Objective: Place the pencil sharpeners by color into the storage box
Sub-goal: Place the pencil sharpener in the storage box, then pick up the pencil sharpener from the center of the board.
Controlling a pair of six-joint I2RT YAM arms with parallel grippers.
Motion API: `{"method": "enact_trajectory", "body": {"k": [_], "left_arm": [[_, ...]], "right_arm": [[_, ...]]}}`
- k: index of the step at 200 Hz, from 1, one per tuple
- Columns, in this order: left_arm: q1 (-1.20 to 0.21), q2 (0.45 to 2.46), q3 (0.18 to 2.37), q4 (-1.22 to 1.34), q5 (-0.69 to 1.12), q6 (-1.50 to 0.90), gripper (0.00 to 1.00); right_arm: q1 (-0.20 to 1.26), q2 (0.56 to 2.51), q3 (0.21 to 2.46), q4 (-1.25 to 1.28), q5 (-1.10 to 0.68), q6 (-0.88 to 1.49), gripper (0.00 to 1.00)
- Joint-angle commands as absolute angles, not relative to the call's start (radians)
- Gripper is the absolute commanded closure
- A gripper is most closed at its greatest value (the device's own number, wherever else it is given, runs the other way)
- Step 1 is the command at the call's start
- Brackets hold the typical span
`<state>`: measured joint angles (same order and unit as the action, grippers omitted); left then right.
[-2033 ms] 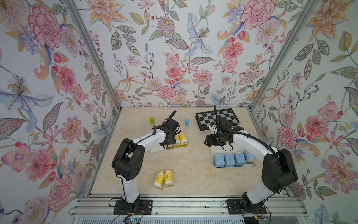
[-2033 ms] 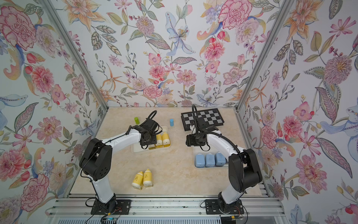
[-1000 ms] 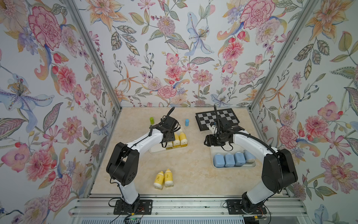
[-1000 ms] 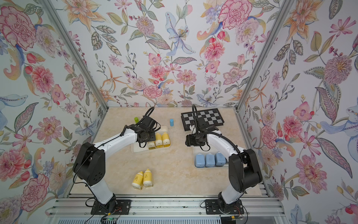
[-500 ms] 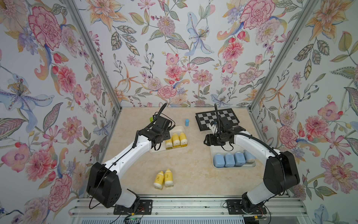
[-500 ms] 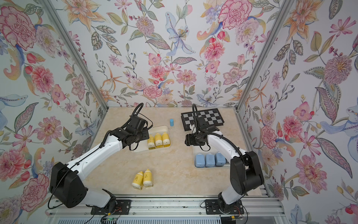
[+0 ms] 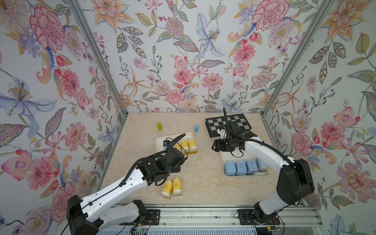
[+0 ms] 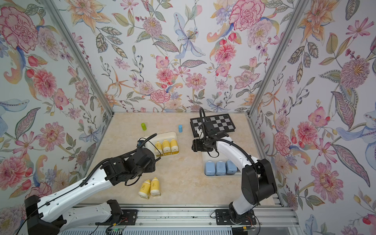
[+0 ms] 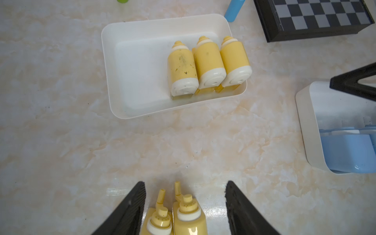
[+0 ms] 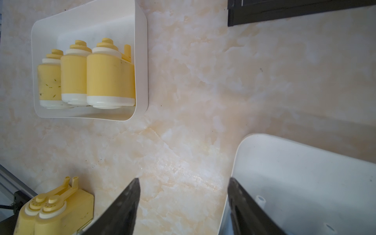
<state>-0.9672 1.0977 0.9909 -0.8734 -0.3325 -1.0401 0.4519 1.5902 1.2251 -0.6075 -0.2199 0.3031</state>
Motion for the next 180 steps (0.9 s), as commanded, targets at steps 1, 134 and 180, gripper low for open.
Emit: {"method": "enact_trajectory", "body": {"k": [1, 134, 180], "left_arm": [[-1.058, 1.117, 0.981, -1.003, -0.386, -1.186, 0.34], [-1.196, 1.201, 0.955, -0.980, -0.222, -1.313, 0.37], [-1.220, 1.254, 0.933, -0.938, -0.185, -1.352, 0.38]], "right_arm": [[0.462, 1.597, 1.244, -0.629, -0.210, 0.311, 0.31], [0.457, 1.603, 1.223, -0.640, -0.221, 0.295, 0.31], [0.452, 1.612, 1.220, -0.640, -0.228, 0.282, 0.30]]}}
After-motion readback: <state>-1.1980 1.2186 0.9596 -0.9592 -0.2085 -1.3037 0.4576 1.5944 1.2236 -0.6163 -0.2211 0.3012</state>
